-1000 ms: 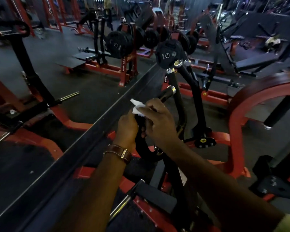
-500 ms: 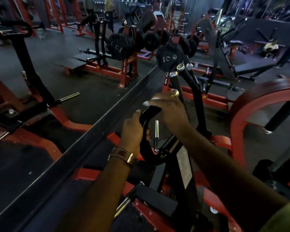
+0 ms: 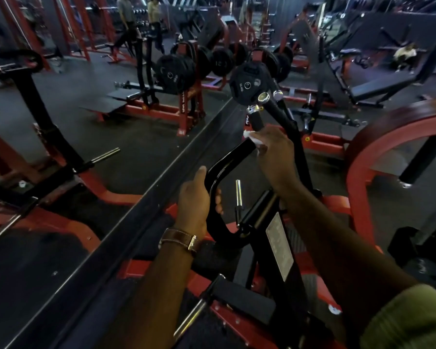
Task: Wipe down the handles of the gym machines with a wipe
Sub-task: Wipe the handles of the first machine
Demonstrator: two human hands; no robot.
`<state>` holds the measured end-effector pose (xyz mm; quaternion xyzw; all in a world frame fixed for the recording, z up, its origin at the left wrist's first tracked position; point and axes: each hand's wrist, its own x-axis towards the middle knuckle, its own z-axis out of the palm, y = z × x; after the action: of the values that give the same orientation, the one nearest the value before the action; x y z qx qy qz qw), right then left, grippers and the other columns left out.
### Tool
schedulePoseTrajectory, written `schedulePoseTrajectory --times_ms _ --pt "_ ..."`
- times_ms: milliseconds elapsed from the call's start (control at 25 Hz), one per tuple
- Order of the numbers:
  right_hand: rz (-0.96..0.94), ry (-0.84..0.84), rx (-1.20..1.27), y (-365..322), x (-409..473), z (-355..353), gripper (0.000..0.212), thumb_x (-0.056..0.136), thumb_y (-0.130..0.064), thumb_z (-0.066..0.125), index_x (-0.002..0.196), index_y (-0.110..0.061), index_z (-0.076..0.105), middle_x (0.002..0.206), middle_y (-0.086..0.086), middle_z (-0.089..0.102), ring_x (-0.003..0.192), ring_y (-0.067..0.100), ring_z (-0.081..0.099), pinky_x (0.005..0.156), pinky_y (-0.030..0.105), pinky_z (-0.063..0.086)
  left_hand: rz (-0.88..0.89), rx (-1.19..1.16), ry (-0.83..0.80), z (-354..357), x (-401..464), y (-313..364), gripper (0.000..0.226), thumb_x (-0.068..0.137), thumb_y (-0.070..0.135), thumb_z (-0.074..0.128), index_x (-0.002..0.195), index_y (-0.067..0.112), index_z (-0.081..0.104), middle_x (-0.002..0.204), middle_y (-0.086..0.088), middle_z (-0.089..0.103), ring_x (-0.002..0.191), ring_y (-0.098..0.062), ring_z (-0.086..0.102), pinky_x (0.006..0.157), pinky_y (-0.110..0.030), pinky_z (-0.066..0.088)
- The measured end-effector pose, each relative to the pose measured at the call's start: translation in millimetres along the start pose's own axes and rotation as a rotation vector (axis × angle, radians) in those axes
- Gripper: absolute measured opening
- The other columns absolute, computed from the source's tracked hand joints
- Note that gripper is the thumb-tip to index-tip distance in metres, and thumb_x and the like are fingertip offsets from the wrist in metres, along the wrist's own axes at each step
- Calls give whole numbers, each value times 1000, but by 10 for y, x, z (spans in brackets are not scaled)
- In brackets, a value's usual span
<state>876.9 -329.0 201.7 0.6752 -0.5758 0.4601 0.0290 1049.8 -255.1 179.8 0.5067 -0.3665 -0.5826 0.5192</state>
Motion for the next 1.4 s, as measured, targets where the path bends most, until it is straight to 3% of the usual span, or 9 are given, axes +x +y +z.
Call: schedulePoseTrajectory --times_ms 120,240,440,640,720,880,1040,1200,1400 --pt "48 76 166 -247 -476 86 24 87 4 63 108 -1 73 102 12 66 86 -5 58 79 5 42 125 212 -28 -48 65 -4 58 99 51 47 72 2 64 53 -11 56 44 -25 54 47 -31 46" --pt "-1 144 286 -431 -769 213 22 84 9 66 104 3 74 100 15 67 92 3 60 84 3 40 114 394 -161 -97 117 175 45 102 46 47 93 9 71 66 -16 63 53 -28 62 49 -32 51" --pt "363 262 374 -73 -82 226 25 87 6 64 102 -9 76 101 1 65 94 14 66 83 10 50 59 868 -190 23 292 436 41 99 48 51 103 9 61 73 -10 69 53 -28 70 49 -29 51" --pt "200 287 489 -495 -832 381 30 85 10 63 108 -7 73 102 8 66 92 1 63 82 9 45 360 1384 -61 112 326 406 44 93 48 59 108 8 60 97 -9 66 78 -23 60 65 -32 42" --pt "494 336 618 -379 -555 380 22 87 3 66 104 -9 73 100 3 69 88 -5 63 75 11 48 387 1450 9 147 245 381 34 93 35 60 113 8 54 105 -13 62 87 -29 58 69 -34 39" --pt "910 402 785 -132 -166 412 8 88 -2 67 95 -5 69 86 6 70 72 11 64 62 19 49 395 1511 83 157 200 338 37 90 23 60 122 10 48 119 -18 60 107 -39 59 77 -40 42" --pt "1000 261 1235 -384 -531 521 26 87 16 52 88 -7 63 77 6 62 72 14 60 66 26 50 388 1520 135 185 218 285 34 88 21 61 120 13 50 117 -16 63 105 -39 62 75 -40 42" --pt "1211 293 1682 -133 -46 563 17 96 6 52 104 1 65 73 8 68 59 10 67 57 19 55 393 1472 140 133 264 249 34 88 24 61 119 14 50 111 -17 63 100 -41 62 77 -42 47" --pt "1190 -290 1837 -442 -439 436 28 103 -13 47 88 -7 70 75 4 73 61 11 70 55 21 56 444 1411 171 189 179 245 40 90 45 58 120 19 53 100 -10 65 94 -39 64 73 -41 48"
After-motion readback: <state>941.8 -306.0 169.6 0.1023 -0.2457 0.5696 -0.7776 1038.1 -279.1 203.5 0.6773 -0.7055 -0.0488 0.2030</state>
